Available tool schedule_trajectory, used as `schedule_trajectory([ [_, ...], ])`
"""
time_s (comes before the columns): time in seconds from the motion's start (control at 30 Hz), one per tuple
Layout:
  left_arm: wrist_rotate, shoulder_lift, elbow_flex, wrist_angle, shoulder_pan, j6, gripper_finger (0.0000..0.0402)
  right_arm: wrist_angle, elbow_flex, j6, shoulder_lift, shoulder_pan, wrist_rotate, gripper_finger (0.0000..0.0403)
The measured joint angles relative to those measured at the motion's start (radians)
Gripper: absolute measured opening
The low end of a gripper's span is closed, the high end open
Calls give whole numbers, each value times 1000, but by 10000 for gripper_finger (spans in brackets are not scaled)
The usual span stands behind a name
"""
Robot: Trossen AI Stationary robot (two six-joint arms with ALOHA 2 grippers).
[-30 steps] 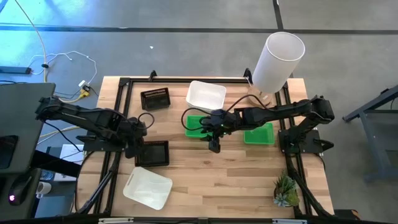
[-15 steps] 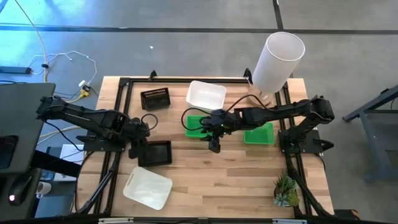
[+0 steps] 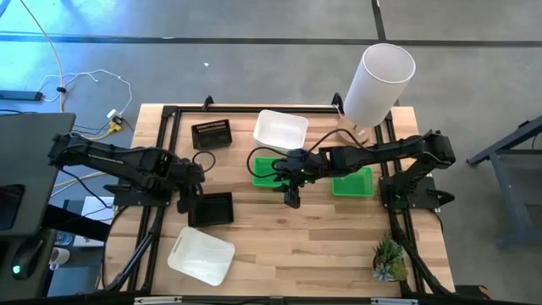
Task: Stack baskets by color
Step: Stack the right black bin on the left black bin
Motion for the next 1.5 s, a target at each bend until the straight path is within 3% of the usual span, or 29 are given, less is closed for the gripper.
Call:
schedule_trajectory([
  [0.37, 107, -16, 1, -2, 2, 0, 111, 1, 0, 10, 0, 18, 1, 149],
  [0.63, 60, 24, 2, -13, -1, 24, 102, 3, 0, 9, 0, 19, 9, 149],
  [1.17, -92, 218, 2, -13, -1, 46, 101, 2, 0, 9, 0, 19, 11, 149],
  [1.5, -189, 246, 2, -3, 46, 45, 101, 3, 0, 9, 0, 19, 10, 149],
])
